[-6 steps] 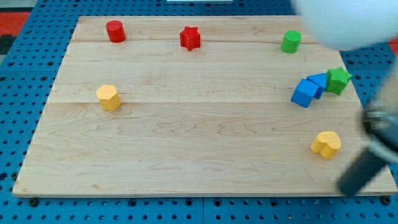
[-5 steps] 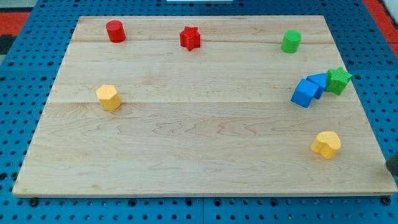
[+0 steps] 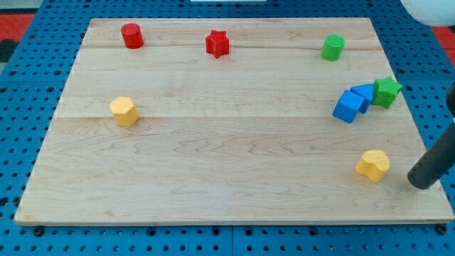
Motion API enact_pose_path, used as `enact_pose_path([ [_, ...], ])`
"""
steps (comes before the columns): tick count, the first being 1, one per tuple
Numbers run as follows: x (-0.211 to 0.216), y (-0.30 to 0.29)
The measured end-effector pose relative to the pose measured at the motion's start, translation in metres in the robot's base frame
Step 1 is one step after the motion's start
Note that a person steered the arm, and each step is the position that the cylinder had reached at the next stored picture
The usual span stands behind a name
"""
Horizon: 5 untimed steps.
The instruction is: Move the yellow heart to the bottom center
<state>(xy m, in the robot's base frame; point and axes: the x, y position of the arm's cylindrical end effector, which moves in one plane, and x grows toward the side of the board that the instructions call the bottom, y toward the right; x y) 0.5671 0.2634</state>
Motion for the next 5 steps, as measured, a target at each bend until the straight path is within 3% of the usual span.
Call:
enact_pose_path([
  [2,-0.031,-0.029],
  [5,-0.031,-0.071],
])
